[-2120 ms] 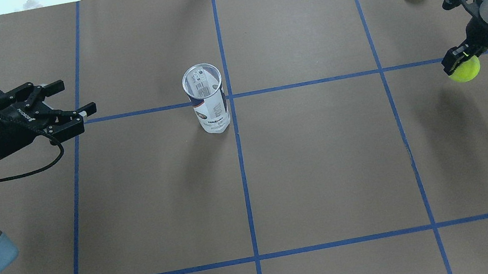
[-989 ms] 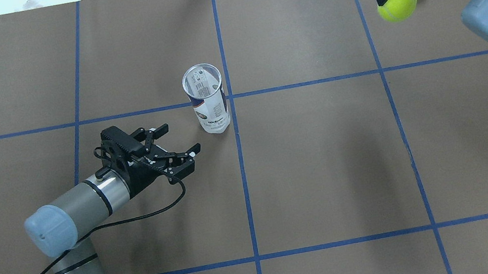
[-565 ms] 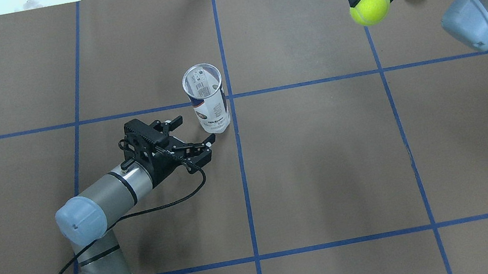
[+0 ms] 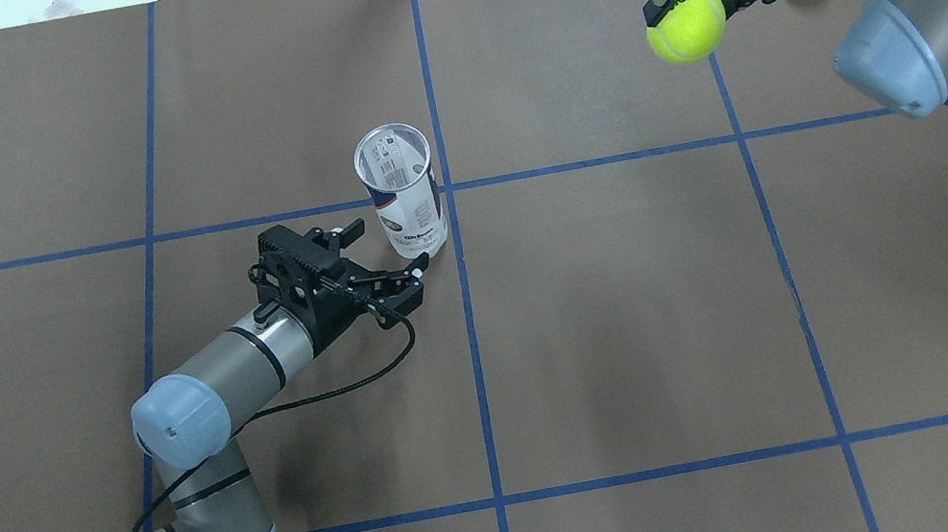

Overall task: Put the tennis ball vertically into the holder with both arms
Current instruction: 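Grip the can's side with the left gripper while the right holds the ball raised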

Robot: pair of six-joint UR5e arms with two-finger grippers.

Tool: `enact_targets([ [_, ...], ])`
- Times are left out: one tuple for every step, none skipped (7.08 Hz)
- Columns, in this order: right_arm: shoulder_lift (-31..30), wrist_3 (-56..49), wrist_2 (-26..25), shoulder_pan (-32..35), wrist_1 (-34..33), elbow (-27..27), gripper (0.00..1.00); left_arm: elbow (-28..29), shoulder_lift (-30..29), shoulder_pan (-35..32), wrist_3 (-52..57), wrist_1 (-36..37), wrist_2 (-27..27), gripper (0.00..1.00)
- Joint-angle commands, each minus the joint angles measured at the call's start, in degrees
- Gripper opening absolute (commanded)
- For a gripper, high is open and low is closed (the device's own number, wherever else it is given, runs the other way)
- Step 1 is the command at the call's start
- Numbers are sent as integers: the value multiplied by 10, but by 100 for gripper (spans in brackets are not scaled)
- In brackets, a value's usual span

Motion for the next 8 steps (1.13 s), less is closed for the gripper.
enact_targets([
  [0, 1, -13, -6, 0, -2, 0, 13, -15, -5, 9, 0, 0, 98],
  [0, 1, -22, -12, 0, -5, 0, 13, -15, -9, 25, 0, -1, 99],
  [0, 0, -24, -12, 1, -6, 0, 13, -15, -17, 25, 1, -1, 99],
  [0, 0, -24, -12, 1, -6, 0, 13, -15, -18, 25, 1, -1, 99],
  [1, 0, -24, -13, 1, -6, 0, 16, -16, -17, 25, 1, -1, 99],
  [0, 0, -24, -13, 1, -6, 0, 20, -18, -17, 25, 1, -1, 99],
  [0, 0, -24, -13, 1, -6, 0, 34, -29, -16, 25, 1, -1, 99],
  [0, 0, -24, -13, 1, -6, 0, 50, -46, -16, 24, 1, -1, 99],
])
